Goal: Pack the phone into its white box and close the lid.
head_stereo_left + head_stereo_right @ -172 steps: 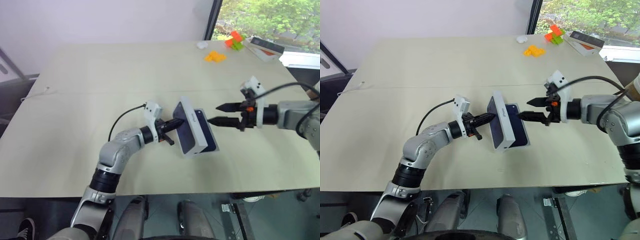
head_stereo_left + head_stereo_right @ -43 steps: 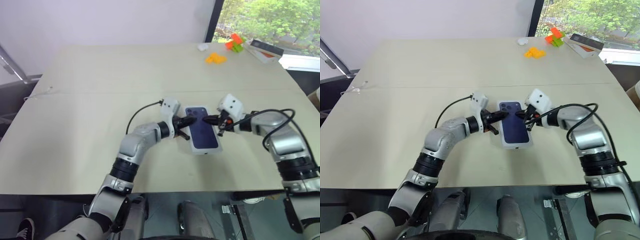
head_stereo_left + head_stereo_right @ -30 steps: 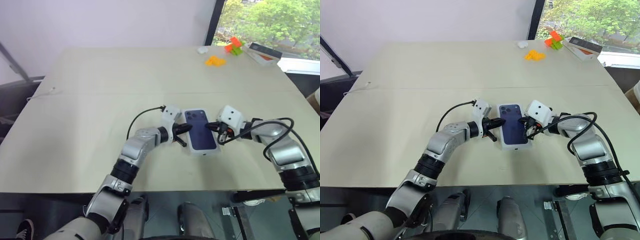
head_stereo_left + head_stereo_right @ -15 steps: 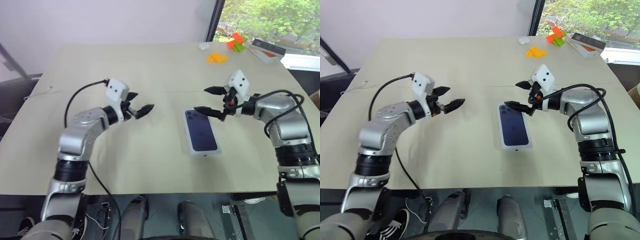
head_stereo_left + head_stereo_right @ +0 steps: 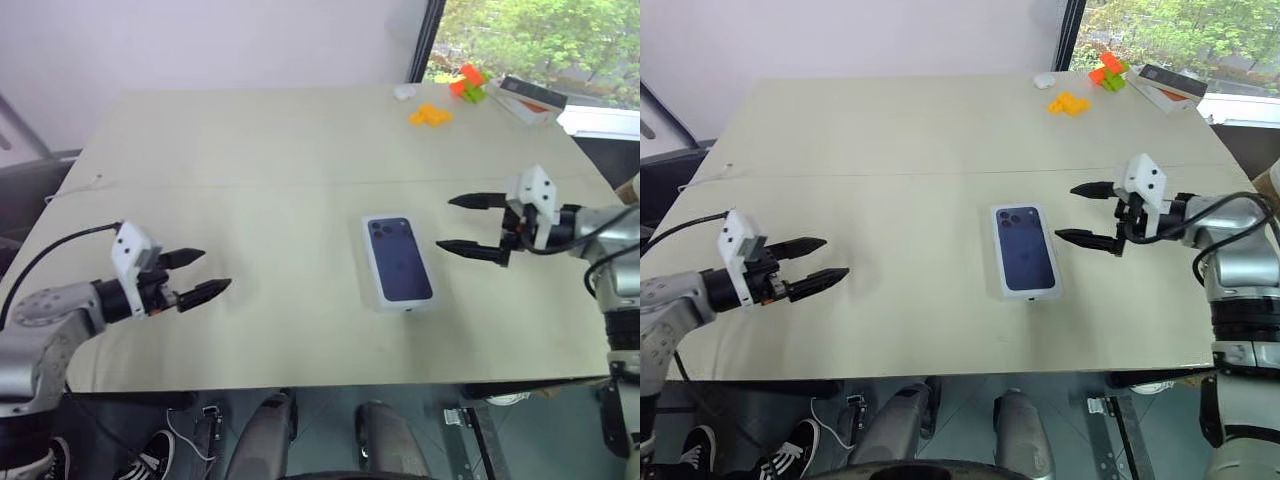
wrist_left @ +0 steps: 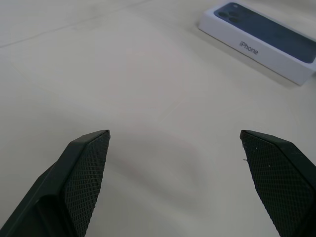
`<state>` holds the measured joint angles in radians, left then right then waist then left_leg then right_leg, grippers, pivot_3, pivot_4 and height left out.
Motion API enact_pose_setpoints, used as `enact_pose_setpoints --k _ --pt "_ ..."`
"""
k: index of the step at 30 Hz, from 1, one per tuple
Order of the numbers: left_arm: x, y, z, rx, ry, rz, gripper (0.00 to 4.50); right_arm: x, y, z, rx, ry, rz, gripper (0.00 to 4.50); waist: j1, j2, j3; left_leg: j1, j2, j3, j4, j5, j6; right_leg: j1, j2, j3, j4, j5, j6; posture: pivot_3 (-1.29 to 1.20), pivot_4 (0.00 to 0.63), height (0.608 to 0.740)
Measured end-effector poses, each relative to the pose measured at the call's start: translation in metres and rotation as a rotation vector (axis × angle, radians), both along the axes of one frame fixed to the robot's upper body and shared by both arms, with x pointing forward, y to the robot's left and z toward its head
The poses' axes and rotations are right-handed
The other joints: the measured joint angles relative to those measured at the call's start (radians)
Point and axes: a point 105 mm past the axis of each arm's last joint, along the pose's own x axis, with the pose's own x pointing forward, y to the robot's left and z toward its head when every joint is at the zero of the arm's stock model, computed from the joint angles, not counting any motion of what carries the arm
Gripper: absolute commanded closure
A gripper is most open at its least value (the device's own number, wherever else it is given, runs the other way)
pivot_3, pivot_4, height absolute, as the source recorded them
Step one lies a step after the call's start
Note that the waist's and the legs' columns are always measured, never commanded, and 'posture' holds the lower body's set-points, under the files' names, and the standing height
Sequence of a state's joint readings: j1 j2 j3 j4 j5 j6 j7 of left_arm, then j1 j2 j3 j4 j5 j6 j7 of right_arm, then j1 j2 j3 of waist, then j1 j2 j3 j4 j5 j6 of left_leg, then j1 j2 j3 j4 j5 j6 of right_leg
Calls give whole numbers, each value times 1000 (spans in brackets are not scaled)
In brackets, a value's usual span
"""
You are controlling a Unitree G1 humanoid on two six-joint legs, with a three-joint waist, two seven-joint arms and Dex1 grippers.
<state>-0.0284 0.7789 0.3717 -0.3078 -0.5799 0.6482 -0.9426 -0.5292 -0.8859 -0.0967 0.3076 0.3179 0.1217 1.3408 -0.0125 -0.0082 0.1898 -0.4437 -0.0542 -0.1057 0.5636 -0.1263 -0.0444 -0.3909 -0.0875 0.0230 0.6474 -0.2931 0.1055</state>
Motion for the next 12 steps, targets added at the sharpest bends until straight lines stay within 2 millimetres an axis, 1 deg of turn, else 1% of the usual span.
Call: enact_pose_setpoints --k 2,6,9,12 --pt "-2 5 2 6 -13 14 57 -3 -3 -3 -14 1 6 23 0 0 0 0 0 0 0 0 0 0 0 0 0 0 0 0 150 740" --pt "-6 8 1 15 -23 15 57 -11 -10 -9 -55 7 14 23 -1 0 0 0 0 1 -1 0 0 0 0 1 -1 0 0 0 150 740" --pt "-8 12 -2 39 -10 22 57 -11 -15 -9 -66 5 -1 23 -2 0 0 0 0 1 -1 0 0 -1 0 1 0 0 0 0 150 740" --pt "-10 11 -1 52 -19 12 57 -12 -18 -7 -80 4 0 23 -1 0 0 0 1 2 -1 0 0 -1 0 1 -1 0 0 0 150 740"
